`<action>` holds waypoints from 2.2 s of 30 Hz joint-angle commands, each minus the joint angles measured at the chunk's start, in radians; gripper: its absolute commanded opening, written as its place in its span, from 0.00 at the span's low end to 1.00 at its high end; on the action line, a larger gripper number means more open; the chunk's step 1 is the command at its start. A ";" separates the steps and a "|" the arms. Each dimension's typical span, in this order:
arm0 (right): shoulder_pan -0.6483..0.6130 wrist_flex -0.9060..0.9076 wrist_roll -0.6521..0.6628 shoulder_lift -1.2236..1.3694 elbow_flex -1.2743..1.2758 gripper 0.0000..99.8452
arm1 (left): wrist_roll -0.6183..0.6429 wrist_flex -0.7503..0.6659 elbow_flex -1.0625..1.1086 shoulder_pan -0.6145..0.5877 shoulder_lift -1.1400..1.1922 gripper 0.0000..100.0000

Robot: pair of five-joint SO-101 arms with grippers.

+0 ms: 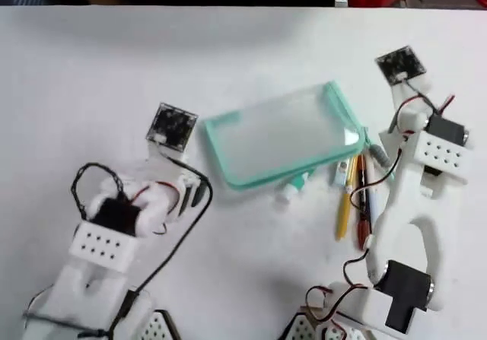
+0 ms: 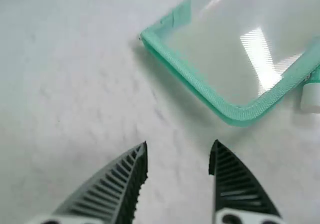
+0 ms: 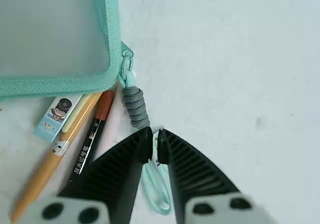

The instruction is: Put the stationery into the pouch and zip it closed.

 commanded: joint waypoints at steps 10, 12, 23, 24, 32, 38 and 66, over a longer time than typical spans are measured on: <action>0.059 -0.203 0.338 0.038 0.118 0.24 | -0.012 -0.127 -0.055 -0.097 0.124 0.21; 0.058 -0.239 0.339 0.094 0.124 0.23 | -0.012 -0.129 -0.055 -0.097 0.124 0.21; -0.019 -0.074 0.341 0.274 0.000 0.26 | -0.012 -0.129 -0.055 -0.102 0.124 0.21; -0.030 -0.091 0.341 0.275 0.003 0.26 | -0.012 -0.129 -0.055 -0.101 0.124 0.21; -0.044 -0.262 0.334 0.446 -0.043 0.26 | -0.012 -0.129 -0.054 -0.101 0.128 0.21; -0.035 -0.234 0.285 0.573 -0.201 0.05 | -0.009 -0.129 -0.054 -0.097 0.125 0.21; -0.731 0.478 -0.035 -0.455 -0.307 0.02 | -0.121 0.253 0.106 0.030 -0.845 0.28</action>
